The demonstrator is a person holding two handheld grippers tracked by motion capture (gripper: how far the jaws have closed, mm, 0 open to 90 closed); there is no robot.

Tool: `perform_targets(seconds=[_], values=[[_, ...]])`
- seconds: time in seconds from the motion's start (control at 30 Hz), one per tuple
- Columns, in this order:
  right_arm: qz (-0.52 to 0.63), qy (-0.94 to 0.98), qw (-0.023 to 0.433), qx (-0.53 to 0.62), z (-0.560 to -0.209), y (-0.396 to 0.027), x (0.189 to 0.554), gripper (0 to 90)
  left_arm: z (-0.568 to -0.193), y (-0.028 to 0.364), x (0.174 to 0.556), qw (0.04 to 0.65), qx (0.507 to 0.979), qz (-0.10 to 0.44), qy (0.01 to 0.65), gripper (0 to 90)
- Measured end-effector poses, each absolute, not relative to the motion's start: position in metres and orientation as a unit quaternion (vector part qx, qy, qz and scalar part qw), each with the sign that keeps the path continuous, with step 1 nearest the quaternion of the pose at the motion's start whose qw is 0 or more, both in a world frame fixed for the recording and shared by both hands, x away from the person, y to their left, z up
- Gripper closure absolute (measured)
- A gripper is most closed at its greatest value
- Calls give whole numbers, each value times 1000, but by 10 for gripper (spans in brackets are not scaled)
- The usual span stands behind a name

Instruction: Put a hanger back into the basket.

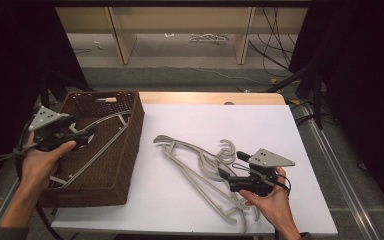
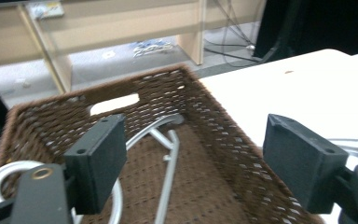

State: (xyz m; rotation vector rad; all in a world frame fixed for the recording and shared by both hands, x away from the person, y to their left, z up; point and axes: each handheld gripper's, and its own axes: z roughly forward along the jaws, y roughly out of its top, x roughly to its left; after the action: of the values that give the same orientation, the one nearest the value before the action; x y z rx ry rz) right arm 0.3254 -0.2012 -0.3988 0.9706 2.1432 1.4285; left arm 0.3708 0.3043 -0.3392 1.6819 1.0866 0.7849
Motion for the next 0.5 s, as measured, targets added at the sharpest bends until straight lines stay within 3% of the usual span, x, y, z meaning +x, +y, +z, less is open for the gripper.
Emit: perform_targets(seconds=[0.17,0.33,0.5], values=[[522,758,194,339,-399,-200,325,176,-341,282,346,507,688,315,412,185],[527,750,206,341,-399,-201,324,174,-355,257,323,571,669,271,390,195],[530,749,207,340,-400,-200,325,173,-372,230,312,557,699,266,361,196]])
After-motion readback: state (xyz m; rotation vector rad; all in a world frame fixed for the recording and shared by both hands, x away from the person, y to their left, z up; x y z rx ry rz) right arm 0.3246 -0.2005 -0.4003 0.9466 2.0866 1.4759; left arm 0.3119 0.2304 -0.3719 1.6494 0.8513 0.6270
